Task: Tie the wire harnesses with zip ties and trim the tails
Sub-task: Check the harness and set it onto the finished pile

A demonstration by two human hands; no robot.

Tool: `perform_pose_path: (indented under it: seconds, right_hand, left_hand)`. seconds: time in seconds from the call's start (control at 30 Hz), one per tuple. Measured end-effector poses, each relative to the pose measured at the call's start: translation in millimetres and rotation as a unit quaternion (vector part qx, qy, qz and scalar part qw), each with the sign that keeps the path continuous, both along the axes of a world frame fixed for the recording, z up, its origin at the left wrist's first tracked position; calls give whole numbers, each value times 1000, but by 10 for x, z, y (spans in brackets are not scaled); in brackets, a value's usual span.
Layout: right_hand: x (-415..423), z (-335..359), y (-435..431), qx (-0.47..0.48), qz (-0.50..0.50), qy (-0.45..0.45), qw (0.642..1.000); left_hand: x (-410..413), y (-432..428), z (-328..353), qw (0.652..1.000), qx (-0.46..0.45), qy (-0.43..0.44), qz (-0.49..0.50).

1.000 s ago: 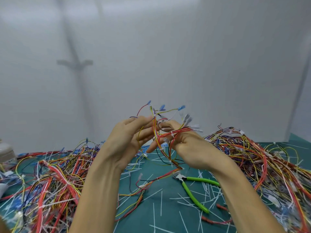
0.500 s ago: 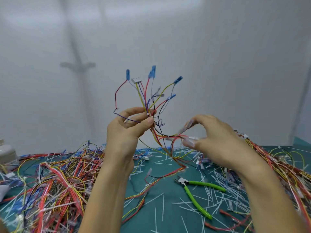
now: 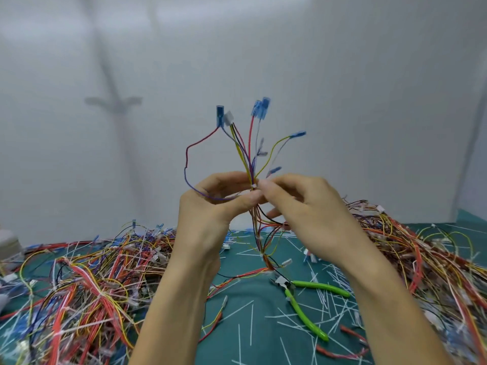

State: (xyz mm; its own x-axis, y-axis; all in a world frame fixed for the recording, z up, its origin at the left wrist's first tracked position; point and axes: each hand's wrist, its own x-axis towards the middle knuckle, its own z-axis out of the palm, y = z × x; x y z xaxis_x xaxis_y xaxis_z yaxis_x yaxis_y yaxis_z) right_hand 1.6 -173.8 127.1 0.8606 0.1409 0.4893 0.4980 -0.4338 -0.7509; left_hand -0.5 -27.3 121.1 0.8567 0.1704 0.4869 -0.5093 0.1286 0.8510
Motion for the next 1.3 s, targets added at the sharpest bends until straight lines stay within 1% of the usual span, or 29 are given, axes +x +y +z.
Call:
perform_pose_path:
  seconds: [0.07,0.17,0.23,0.3,0.37,0.47,0.53,0.6,0.63,0.7,0.77,0.8,0.83,0.87,0.9,0.97,1.03,1.07,1.1,1.17,1.3]
  right_hand:
    - [-4,-21,50,11,7,-2,1000]
    - [-5,-41,90,55,-14,-25,998]
    - [-13,-44,103,89,-14,-40,995]
    - [-6,-43,90,120,-16,-54,991]
    - [16,-28,42,156,-26,-68,985]
    - [35,17,-69,225,-12,-74,972]
    - [31,34,-121,253,17,-65,965]
    - [30,32,-146,266,37,-55,962]
    - [29,32,-152,266,40,-50,962]
    - [24,38,-154,265,44,-38,962]
    - [21,45,-151,273,43,-26,961]
    - [21,48,-152,278,42,-22,960]
    - [19,51,-154,283,42,-20,958]
    - [15,55,-159,290,43,-19,956]
    - [11,59,-164,297,46,-16,954]
    - [3,66,-168,306,53,-4,950]
    - [0,71,-165,308,59,7,949]
    - [-1,73,-164,309,61,10,949]
    - [-4,75,-163,310,63,10,948]
    - [-9,78,-164,314,67,11,947]
    - [12,57,-190,311,48,-7,949]
  left_hand:
    - [-8,-9,6,1000,-13,-2,-14]
    - [-25,-18,2,998,-20,4,-57]
    - [-48,-9,10,996,4,5,-84]
    - [-76,42,28,992,49,5,-120]
    - [-103,122,66,988,92,14,-127]
    - [-139,219,112,983,175,34,-48]
    - [-156,249,119,977,203,52,-43]
    - [-152,269,112,976,207,57,-43]
    - [-136,278,104,977,208,50,-22]
    - [-83,291,76,979,193,29,52]
    - [-34,306,50,981,143,18,131]
    - [-13,322,40,978,131,21,161]
    - [6,340,30,974,138,35,176]
    - [20,362,19,972,153,58,167]
    - [26,378,14,974,164,86,134]
    - [12,395,13,976,179,117,30]
    - [-36,375,18,974,188,106,-73]
    - [-65,356,25,971,196,92,-106]
    - [-90,337,38,967,210,76,-122]
    - [-108,308,51,966,225,49,-117]
    - [-85,300,74,984,167,27,-49]
